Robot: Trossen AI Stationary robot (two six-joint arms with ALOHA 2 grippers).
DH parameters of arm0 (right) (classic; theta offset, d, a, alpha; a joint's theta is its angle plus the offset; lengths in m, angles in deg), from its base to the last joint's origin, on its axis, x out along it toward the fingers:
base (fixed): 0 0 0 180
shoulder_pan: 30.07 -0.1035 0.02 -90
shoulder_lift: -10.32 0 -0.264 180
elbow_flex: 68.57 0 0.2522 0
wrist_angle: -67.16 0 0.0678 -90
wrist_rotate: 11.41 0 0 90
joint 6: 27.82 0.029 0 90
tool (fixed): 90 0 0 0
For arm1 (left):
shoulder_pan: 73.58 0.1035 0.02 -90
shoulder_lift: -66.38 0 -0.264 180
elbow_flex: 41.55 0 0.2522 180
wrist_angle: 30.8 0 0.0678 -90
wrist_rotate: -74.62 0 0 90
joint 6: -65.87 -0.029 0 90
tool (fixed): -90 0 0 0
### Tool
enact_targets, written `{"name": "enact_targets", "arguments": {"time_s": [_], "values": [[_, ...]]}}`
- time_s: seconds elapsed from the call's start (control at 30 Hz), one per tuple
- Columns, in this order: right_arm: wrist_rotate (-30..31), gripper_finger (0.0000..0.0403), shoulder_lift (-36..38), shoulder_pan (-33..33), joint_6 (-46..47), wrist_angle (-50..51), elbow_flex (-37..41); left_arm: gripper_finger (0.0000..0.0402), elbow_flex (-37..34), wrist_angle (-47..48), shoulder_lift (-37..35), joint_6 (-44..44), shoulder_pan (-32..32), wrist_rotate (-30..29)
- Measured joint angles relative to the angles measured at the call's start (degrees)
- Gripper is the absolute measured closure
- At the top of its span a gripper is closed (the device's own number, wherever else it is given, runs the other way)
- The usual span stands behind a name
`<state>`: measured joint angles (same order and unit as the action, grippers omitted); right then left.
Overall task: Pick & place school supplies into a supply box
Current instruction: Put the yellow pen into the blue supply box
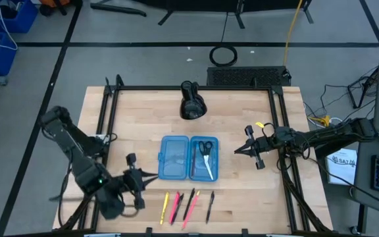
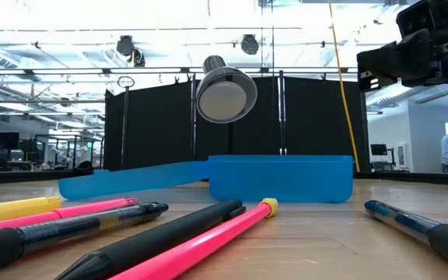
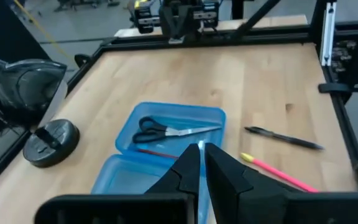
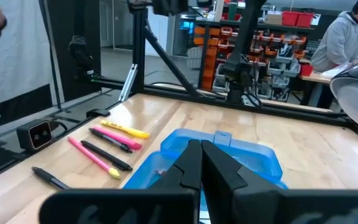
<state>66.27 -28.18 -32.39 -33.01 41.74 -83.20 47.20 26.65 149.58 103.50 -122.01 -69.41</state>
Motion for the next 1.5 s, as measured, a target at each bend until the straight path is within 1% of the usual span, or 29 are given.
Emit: {"name": "enact_targets", "arguments": {"time_s": [0.1,0.23,0.3,0.37,0.43,0.5,0.57,0.77,0.8,0.83,0.9,1.0,1.07,1.13,1.3,1.4,1.5], "values": [[0.04,0.0403,-0.02,0.00,-0.06,-0.64,0.00,0.0371,7.65,6.03,4.95,2.69,-0.26,-0.01],[0.08,0.0403,0.00,0.00,-0.01,-1.30,0.00,0.0371,15.69,12.06,10.61,8.47,-0.16,0.84],[0.09,0.0403,-0.01,0.00,0.18,-1.27,0.00,0.0371,18.96,14.74,13.32,12.86,0.33,3.47],[0.11,0.0403,-0.02,0.00,1.01,-1.09,0.00,0.0371,21.49,17.48,15.78,19.53,1.06,6.51],[0.14,0.0403,-0.02,0.00,1.32,-0.94,0.00,0.0371,23.53,17.69,18.09,26.05,2.61,9.44],[0.16,0.0403,-0.02,0.00,1.30,-1.15,0.00,0.0371,24.97,17.53,20.20,32.22,4.56,14.01],[0.23,0.0403,-0.02,0.00,1.23,-1.31,0.00,0.0371,25.39,17.55,22.50,36.39,6.29,20.55],[0.24,0.0403,-0.02,0.00,1.12,-1.31,0.00,0.0371,25.37,17.68,30.18,43.21,10.95,42.10],[0.23,0.0403,-0.04,0.00,1.12,-1.30,0.00,0.0371,25.37,17.72,31.47,43.88,11.63,44.82],[0.24,0.0403,-0.04,0.00,1.12,-1.29,0.00,0.0371,25.35,17.92,32.64,44.26,12.21,46.49],[0.24,0.0403,-0.04,0.00,1.29,-1.29,0.00,0.0371,25.31,18.34,34.72,45.97,13.21,47.76],[0.22,0.0403,-0.04,0.00,1.52,-1.25,0.00,0.0366,25.31,18.19,36.28,46.47,14.31,50.69],[0.23,0.0403,-0.04,0.00,1.53,-0.80,0.00,0.0353,25.32,18.17,36.93,45.93,14.79,51.84],[0.22,0.0403,-0.04,0.00,2.06,-0.60,0.00,0.0330,25.32,18.39,37.39,46.54,15.11,52.15],[0.22,0.0403,-0.04,-0.02,3.54,-0.44,0.00,0.0246,24.58,19.69,37.40,48.47,15.48,52.10],[0.22,0.0403,-0.04,-0.02,4.01,-0.44,0.00,0.0196,23.64,21.95,37.51,50.28,15.52,50.97],[0.22,0.0403,-0.04,-0.02,4.53,-0.44,0.00,0.0160,21.63,22.67,37.42,52.32,15.52,51.21]]}}
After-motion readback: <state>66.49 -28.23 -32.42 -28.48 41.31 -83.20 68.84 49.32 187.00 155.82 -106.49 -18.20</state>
